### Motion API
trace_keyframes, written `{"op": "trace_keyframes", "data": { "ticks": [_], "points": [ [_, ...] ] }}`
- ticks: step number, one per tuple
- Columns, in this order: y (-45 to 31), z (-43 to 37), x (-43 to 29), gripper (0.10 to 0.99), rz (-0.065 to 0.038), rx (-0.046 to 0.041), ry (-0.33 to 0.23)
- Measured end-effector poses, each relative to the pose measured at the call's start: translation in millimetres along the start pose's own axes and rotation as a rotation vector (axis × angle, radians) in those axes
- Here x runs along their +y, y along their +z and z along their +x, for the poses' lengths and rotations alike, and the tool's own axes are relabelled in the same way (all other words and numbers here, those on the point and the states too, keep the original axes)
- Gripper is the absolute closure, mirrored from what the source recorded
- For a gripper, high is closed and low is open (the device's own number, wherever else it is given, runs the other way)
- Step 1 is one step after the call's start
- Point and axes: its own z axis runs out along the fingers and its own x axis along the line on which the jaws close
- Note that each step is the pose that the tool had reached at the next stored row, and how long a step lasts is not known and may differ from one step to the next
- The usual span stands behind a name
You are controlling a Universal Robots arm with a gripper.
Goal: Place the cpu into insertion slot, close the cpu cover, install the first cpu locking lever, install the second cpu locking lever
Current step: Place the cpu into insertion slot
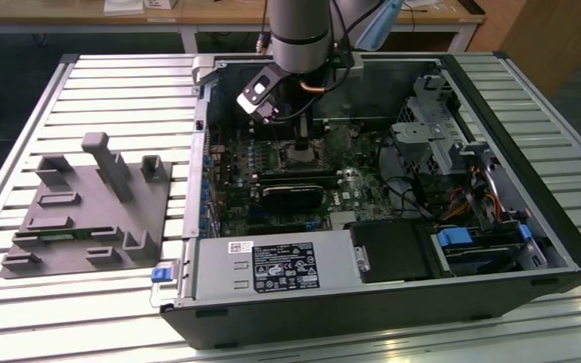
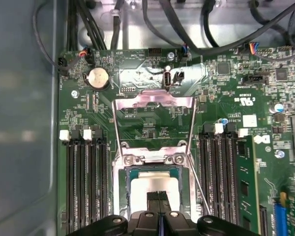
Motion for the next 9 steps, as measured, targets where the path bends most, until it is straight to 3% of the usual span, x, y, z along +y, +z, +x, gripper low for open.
{"op": "trace_keyframes", "data": {
  "ticks": [9],
  "points": [
    [-24.8,0.1,2.2,0.98,0.0,0.0001,0.0]
  ]
}}
